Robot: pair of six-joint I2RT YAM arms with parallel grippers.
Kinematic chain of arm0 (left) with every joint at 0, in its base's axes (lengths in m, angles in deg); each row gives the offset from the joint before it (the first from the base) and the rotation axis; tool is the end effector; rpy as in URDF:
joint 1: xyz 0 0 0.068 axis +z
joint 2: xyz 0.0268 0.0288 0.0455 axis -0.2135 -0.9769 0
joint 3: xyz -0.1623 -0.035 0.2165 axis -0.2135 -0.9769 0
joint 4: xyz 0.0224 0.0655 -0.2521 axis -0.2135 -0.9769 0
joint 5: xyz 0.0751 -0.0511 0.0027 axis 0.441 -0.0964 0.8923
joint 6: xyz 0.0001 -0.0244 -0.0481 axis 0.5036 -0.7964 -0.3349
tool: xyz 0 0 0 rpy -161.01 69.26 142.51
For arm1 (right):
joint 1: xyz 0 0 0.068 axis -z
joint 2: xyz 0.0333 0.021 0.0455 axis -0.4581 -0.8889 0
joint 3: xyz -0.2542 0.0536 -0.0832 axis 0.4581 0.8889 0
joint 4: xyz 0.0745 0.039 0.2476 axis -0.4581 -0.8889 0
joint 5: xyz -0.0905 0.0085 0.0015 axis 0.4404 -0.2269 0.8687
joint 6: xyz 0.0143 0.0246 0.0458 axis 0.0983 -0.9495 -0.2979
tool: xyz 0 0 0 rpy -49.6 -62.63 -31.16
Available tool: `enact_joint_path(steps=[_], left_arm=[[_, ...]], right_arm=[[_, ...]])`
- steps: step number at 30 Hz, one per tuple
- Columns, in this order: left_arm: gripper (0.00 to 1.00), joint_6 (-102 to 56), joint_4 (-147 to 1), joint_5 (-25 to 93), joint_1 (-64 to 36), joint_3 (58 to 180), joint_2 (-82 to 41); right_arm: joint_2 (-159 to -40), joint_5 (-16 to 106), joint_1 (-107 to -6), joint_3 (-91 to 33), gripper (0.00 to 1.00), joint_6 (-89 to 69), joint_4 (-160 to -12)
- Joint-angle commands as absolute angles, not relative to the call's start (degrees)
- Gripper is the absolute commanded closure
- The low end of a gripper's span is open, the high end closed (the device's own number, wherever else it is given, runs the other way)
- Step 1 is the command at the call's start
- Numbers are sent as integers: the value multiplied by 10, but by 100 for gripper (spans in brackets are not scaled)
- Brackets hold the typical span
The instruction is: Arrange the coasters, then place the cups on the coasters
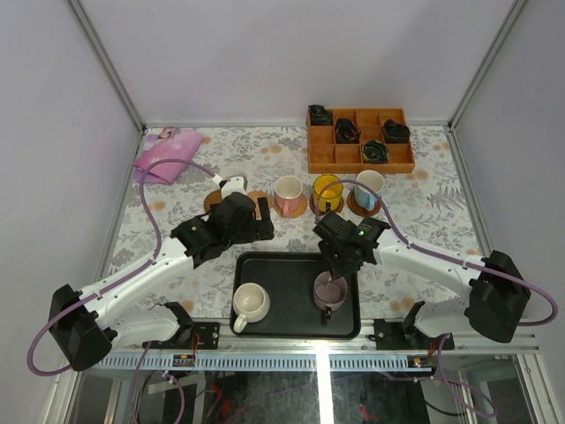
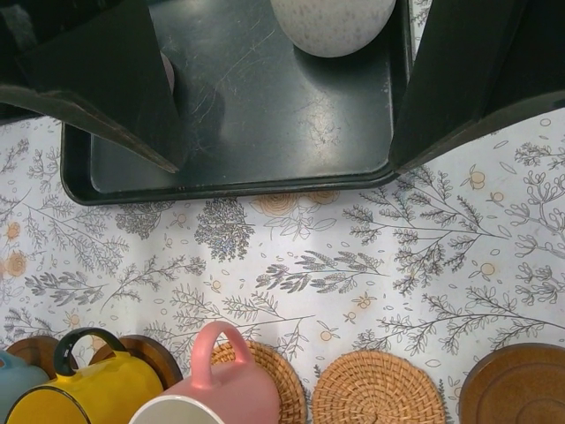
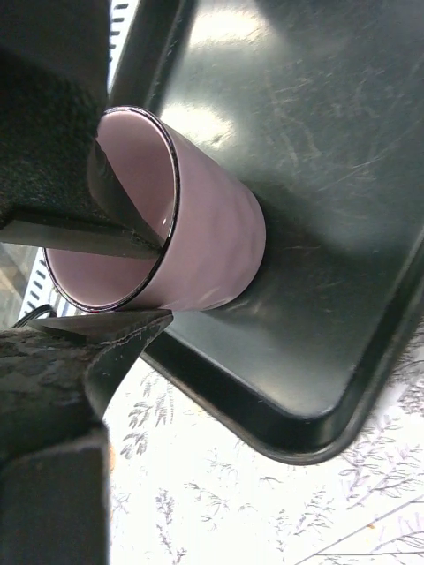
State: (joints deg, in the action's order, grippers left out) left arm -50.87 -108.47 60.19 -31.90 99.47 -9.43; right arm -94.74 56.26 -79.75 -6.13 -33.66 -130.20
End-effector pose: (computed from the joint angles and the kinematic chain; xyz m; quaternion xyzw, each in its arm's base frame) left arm 0.1756 -0.1556 0.2833 -0.0193 0.9150 -0.1415 0.3773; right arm 0.1518 0.1944 0.2258 -0.1805 0.9654 0.1029 0.1578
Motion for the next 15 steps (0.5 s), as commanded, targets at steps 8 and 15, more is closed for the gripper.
enact_joint_path(steps=[8,15], left_arm=[[0,-441,-998,551,-315,965,-84],[0,-424,-986,521,-316,952,-84]], right_arm=[[-1054,610,-799,-161,62,-354,-1248],[-1079,598,-769,-183,60,-363,-1250]])
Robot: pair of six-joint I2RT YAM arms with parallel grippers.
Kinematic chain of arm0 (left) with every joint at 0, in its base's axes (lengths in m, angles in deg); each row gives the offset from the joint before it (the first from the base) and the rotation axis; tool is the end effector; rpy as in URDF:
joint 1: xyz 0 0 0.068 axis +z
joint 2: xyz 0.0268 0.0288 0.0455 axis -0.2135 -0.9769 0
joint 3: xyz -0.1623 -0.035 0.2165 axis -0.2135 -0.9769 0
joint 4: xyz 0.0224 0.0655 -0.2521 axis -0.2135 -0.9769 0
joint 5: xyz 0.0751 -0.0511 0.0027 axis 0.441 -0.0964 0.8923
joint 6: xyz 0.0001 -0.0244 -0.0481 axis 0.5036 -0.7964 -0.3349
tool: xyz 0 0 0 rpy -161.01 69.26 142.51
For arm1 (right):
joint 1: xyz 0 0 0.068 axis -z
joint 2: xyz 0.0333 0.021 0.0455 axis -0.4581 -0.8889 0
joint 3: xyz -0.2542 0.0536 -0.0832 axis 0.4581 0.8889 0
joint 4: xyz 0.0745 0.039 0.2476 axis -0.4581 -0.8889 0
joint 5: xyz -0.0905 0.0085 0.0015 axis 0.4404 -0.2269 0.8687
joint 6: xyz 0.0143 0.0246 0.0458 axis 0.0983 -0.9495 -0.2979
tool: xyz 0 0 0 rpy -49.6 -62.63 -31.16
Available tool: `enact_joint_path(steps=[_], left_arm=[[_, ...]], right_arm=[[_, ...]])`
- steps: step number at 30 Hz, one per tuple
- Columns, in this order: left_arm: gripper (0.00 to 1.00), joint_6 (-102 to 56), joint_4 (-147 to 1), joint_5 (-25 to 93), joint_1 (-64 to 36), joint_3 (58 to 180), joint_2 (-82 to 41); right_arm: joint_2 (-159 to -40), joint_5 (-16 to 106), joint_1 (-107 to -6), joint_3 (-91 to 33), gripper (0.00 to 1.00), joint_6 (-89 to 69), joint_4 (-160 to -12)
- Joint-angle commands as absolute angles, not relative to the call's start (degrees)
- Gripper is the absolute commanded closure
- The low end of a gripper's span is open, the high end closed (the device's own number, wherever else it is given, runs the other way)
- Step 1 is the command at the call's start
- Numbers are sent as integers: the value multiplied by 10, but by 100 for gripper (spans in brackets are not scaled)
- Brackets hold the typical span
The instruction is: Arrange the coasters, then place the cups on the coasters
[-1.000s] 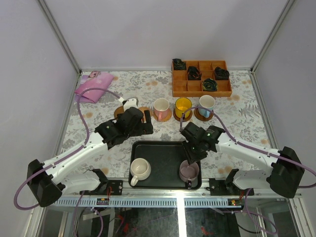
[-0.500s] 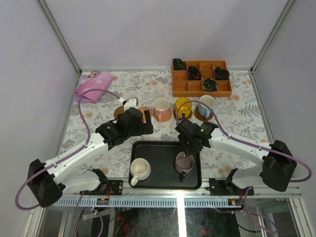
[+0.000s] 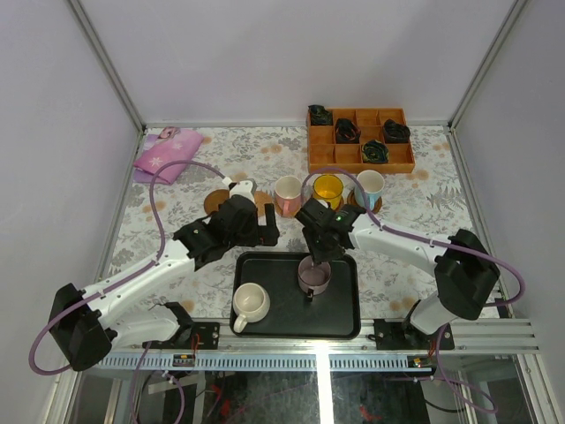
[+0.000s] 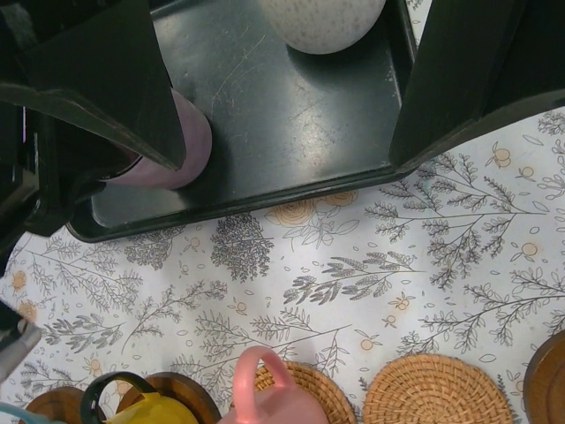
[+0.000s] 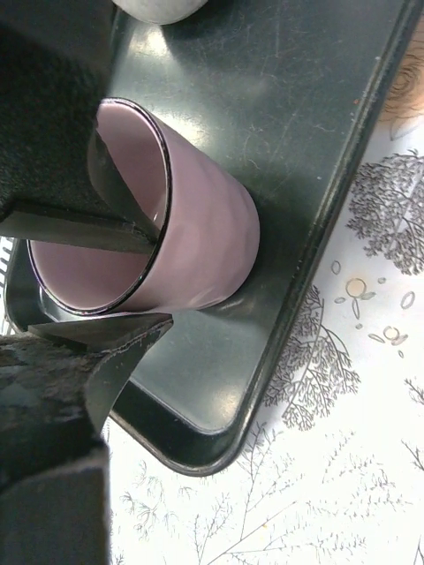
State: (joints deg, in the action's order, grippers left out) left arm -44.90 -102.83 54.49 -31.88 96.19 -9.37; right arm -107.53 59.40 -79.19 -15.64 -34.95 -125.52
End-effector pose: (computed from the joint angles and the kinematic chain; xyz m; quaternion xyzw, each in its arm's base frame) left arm 0.1759 -0.1605 0.2716 0.0446 0.9111 -0.1715 0.3722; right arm 0.1909 0.2373 0.2202 -0.1587 0.9657 0.0919 0.1838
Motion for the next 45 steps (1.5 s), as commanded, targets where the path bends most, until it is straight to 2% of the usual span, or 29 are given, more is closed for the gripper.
enact_joint_path(steps=[1,7,13,15,20,23,26,32,37,45], left_arm=[[0,-422,-984,518,-315,951,-84],[0,-409,-972,500,-315,948,-86],[0,-394,-967,474,-318,946,-87],[0,-386,-961,465,-325,945,-85],[0,-364,-957,441,-368,956,-91],[0,-359,-957,427,-404,962,-99],[0,-360,-957,426,-441,961,-108],[0,-378,-960,449,-496,958,-132],[0,-387,-937,450,-534,957,-150],[0,-410,-929,497,-572,986,-235]], right_arm=[[-1078,594,-759,-180,60,-366,-1249],[-1063,538,-701,-164,60,-375,-1210],[-1057,521,-695,-167,60,-369,-1211],[-1047,522,-695,-171,56,-361,-1222],[-1012,533,-695,-195,34,-338,-1271],[-987,550,-695,-203,30,-339,-1295],[-962,574,-695,-200,31,-348,-1311],[-921,594,-695,-186,55,-356,-1361],[-877,612,-695,-136,57,-355,-1375],[-837,633,-695,-127,57,-355,-1379]])
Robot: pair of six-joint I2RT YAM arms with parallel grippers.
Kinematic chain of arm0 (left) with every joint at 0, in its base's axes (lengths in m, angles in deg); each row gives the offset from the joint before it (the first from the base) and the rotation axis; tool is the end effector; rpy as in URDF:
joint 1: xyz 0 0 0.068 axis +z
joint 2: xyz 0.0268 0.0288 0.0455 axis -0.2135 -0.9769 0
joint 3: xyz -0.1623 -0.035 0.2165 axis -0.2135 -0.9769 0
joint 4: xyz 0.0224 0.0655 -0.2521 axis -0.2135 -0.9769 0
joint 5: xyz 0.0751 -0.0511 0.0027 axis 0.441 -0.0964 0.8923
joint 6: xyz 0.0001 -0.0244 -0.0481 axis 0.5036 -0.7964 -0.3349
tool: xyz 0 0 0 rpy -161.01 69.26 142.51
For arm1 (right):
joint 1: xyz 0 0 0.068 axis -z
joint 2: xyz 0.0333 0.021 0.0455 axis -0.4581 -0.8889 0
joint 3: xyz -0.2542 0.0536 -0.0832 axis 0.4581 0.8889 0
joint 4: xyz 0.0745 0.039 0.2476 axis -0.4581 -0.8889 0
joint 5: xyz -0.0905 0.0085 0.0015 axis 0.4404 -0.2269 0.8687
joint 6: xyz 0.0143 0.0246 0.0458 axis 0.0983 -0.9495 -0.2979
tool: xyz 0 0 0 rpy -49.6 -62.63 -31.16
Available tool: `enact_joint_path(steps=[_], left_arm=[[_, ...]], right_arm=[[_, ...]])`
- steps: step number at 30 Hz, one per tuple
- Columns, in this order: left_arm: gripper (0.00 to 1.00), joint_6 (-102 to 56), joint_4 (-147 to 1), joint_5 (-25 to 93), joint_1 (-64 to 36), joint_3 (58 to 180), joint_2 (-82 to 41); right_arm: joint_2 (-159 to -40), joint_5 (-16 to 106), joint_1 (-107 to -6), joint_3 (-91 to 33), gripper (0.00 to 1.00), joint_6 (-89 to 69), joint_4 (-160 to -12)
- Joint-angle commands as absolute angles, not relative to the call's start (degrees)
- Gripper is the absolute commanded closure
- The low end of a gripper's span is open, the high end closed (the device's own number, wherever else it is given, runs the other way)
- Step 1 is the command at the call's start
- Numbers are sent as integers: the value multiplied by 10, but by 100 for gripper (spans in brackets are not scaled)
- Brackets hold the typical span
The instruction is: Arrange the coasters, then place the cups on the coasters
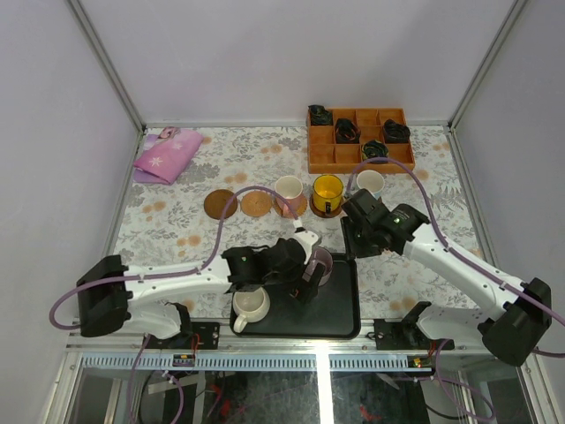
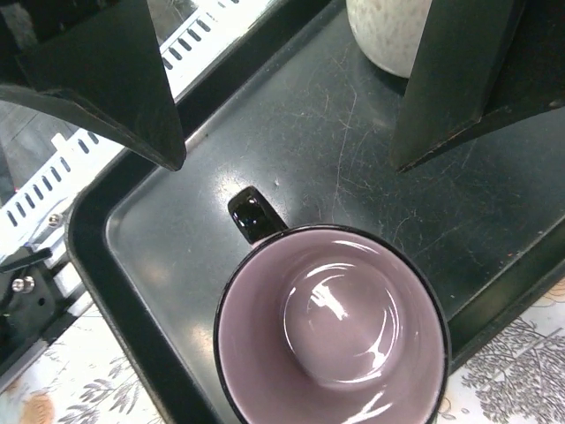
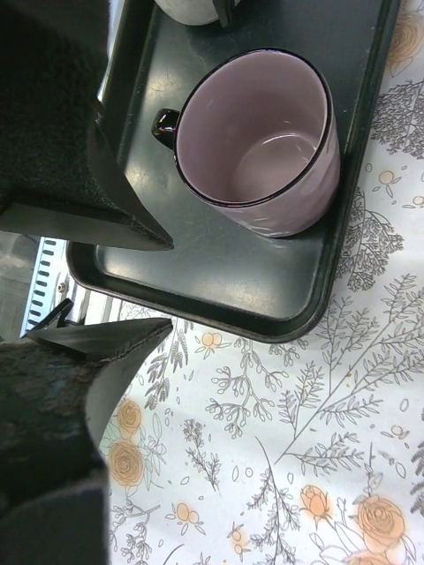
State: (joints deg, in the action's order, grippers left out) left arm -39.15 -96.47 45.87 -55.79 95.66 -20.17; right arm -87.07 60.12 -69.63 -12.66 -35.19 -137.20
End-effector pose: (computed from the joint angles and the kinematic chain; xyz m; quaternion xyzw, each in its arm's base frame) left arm 0.1036 -0.2519 0.2321 0.3130 0.8784 -0.2458 0.2644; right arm 0.1715 0.1504 0.2835 -0.0703 0.9645 0.1021 0.2330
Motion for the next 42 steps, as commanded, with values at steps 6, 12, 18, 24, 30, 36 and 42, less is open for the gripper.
enact_joint_path(steps=[6,12,18,24,30,36,42], left_arm=[[0,-427,-926,524,-584,1003,-284],[0,-436,-928,548,-585,1007,-307],[5,-456,-956,579,-585,995,-304],[20,-488,-988,624,-584,948,-259],[23,-474,-999,622,-584,942,-241],[24,-395,-965,590,-584,939,-241],[31,-349,-946,556,-584,934,-240]], right_arm=[[-814,655,-695,-119,56,-343,-1381],[-806,643,-695,-107,56,-352,-1364],[-814,638,-695,-111,56,-350,-1348],[-831,619,-695,-106,56,-351,-1327],[-842,616,-695,-111,56,-347,-1319],[-839,613,-695,-107,56,-352,-1312],[-833,612,-695,-99,56,-360,-1307]])
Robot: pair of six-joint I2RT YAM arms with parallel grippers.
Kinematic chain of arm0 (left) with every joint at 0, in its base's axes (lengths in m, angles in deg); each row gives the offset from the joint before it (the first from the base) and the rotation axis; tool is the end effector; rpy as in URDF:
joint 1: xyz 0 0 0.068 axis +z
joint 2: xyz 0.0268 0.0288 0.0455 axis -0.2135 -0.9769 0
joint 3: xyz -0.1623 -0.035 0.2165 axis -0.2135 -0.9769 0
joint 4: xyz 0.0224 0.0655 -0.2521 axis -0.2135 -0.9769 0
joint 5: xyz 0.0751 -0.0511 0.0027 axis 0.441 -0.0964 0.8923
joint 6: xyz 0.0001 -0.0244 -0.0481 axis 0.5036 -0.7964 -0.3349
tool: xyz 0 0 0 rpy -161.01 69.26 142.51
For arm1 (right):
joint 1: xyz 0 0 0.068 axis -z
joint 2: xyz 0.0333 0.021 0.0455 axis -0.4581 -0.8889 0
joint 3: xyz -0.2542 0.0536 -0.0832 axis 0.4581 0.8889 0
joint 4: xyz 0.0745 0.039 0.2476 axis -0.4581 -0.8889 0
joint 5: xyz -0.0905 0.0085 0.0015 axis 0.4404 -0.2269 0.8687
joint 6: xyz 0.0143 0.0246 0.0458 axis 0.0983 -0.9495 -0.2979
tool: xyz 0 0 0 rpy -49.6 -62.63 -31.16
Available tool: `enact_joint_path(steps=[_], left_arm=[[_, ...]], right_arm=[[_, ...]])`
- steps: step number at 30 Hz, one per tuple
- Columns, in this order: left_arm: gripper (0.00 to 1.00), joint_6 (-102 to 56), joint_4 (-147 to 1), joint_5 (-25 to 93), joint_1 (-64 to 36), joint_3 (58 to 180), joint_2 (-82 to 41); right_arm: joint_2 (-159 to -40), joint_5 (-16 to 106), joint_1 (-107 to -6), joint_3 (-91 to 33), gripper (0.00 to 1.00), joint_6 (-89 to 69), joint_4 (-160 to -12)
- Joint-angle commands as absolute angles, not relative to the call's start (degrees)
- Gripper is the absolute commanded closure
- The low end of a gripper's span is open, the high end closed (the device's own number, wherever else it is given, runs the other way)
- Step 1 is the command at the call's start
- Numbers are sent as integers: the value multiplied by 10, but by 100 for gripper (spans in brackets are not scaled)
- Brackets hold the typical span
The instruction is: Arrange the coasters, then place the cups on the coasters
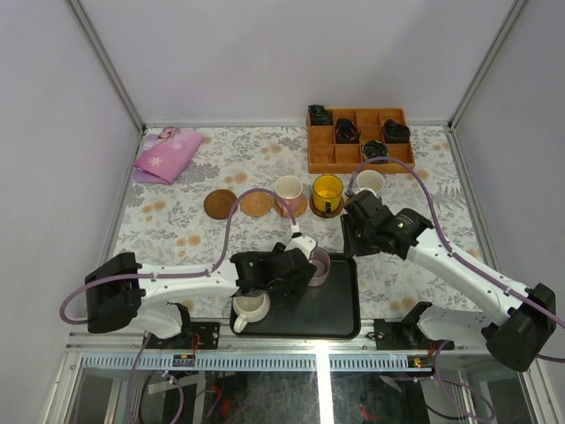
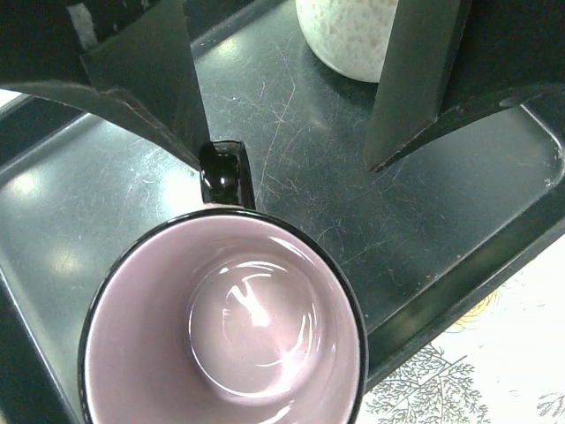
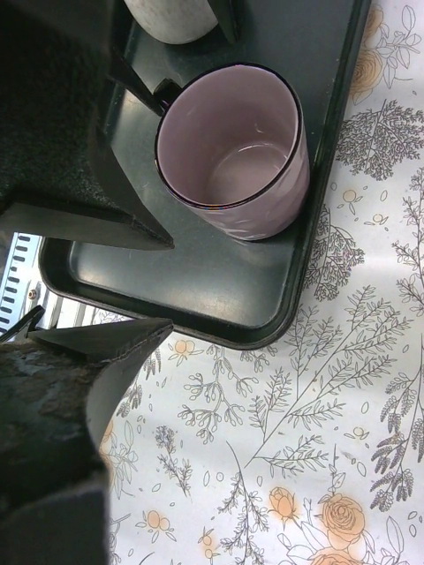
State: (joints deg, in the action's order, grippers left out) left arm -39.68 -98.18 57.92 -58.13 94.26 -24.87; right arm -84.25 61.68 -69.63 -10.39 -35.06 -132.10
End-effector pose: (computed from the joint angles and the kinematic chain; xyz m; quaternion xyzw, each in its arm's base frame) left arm 0.1007 -0.2548 0.2028 0.3050 0.8967 -0.1358 0.2907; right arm 0.1698 0.1476 0.2866 -0.0632 0.9509 0.1206 0.2780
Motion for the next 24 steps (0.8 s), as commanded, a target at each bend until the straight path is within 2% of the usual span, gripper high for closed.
enact_joint_path(steps=[1,8,14,22,24], left_arm=[[31,-345,-940,552,-584,933,-241],[33,-323,-930,538,-584,954,-274],[42,-323,-928,541,-584,978,-304],[44,-336,-925,547,-583,1005,-334],[47,-338,-926,548,-583,1009,-342]], right_arm=[[-833,611,-695,-98,56,-362,-1304],[-834,607,-695,-93,56,-362,-1301],[-834,608,-695,-93,56,-354,-1299],[-840,611,-695,-93,56,-343,-1295],[-842,611,-695,-94,56,-339,-1294]])
